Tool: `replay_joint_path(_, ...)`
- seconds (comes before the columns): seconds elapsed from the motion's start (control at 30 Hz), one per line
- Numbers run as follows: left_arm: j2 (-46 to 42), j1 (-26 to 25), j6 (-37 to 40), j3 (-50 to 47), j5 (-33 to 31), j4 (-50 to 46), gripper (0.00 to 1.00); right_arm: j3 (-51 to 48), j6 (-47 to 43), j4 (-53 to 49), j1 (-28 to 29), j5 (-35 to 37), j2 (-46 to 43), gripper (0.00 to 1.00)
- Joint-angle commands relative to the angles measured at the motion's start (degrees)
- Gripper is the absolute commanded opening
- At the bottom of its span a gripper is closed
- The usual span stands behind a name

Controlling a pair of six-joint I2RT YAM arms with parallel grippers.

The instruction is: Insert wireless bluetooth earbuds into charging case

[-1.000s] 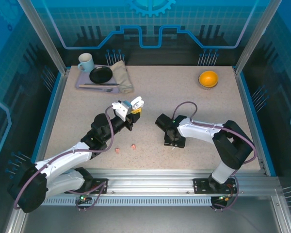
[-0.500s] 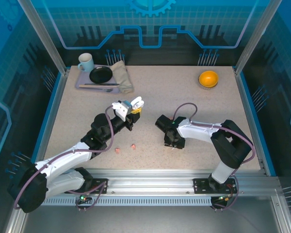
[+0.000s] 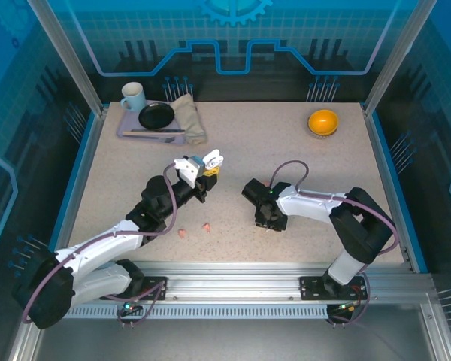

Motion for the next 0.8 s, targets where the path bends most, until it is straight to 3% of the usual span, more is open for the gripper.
replay_joint_path(0.0, 0.2, 0.3, 0.3, 1.2, 1.3, 2.8, 0.0, -1.4, 1.6, -3.9, 0.4, 1.2, -0.2, 0.34)
replay_joint_path(0.4, 0.2, 0.3, 0.3, 1.2, 1.2, 2.8, 0.0, -2.7, 1.9, -3.4, 0.5, 1.4, -1.5, 0.28)
replay_joint_path(0.77, 0.5, 0.3, 0.3, 1.8, 1.2, 2.8, 0.0, -3.4, -2.4, -1.0, 0.6, 4.2, -8.0, 0.26)
